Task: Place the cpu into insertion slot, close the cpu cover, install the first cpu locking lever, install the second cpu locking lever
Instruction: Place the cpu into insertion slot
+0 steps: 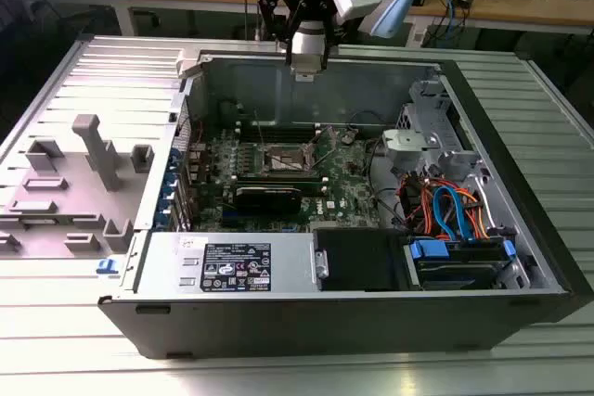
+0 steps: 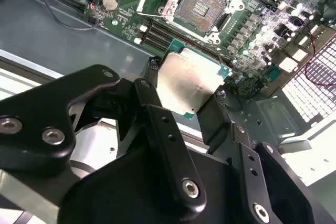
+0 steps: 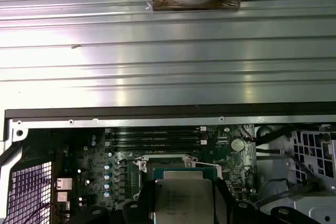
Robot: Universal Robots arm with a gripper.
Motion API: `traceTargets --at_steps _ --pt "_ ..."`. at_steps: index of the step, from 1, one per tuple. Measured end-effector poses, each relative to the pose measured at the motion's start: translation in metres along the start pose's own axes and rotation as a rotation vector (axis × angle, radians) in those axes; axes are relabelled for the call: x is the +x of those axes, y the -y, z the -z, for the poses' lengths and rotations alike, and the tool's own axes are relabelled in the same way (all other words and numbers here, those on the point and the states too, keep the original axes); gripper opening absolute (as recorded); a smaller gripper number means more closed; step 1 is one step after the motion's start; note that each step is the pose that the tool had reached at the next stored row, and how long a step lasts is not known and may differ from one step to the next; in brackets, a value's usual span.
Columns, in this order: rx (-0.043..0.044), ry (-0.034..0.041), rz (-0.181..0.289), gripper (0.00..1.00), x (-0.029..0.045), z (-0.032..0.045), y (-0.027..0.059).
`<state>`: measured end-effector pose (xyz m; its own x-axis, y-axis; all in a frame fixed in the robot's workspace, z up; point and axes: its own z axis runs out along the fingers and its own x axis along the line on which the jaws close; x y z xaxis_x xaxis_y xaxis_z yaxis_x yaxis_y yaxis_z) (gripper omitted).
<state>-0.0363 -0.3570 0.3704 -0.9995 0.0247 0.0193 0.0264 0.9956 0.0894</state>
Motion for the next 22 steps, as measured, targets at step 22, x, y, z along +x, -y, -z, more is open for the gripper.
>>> traceTargets --at_steps 22 --pt "-0.0027 0.0133 -0.149 0.54 -0.0002 -0.0008 0.0079"
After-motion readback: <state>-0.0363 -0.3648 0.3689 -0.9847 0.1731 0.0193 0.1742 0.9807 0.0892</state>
